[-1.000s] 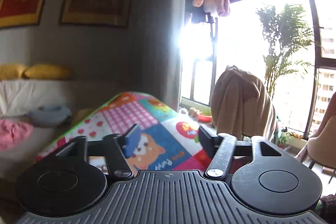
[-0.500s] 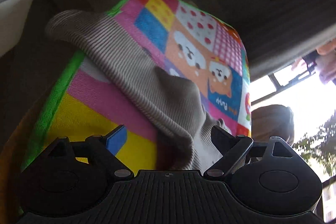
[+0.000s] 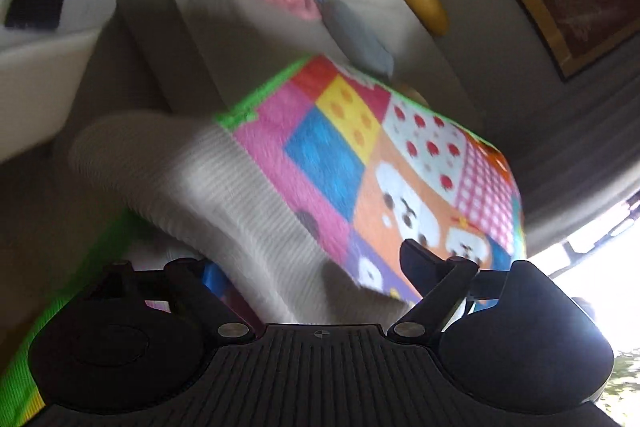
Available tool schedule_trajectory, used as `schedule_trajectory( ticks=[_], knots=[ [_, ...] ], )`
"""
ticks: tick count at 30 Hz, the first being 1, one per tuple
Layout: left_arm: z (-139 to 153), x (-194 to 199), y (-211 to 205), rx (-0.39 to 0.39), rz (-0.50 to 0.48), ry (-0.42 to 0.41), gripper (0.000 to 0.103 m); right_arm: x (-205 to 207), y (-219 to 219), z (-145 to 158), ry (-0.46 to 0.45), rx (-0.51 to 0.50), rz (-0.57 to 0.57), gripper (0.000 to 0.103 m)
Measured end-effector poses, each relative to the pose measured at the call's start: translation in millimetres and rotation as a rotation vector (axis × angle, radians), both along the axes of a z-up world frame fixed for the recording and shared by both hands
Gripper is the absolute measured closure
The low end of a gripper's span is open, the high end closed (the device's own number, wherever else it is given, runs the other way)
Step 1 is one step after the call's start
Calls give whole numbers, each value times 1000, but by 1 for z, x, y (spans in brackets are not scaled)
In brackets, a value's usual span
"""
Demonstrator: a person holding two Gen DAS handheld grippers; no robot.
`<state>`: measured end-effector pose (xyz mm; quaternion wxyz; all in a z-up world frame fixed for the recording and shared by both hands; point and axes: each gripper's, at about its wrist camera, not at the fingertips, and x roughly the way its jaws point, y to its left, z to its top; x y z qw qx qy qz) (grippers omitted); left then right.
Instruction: Fold clothes
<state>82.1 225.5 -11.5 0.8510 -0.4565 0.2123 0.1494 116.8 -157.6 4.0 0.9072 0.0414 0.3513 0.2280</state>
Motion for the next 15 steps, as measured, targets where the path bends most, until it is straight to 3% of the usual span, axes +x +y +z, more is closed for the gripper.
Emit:
schedule_trajectory(
  ticks=[4, 6, 8, 11, 15],
  knots=[
    [-1, 5, 2, 87, 80, 16, 35, -1, -1, 0, 0, 10, -2, 0],
    [1, 6, 0, 160, 74, 27, 70, -1, -2, 0, 0, 16, -3, 0],
    [8, 4, -5, 240, 43, 15, 90, -1, -3, 0, 0, 24, -3, 0],
    [38, -2, -29, 406, -33, -76, 90, 0, -10, 1, 6, 65, -2, 0],
    [99, -17, -93, 628, -216, -275, 90, -2, -35, 9, 15, 198, -33, 0]
  ],
)
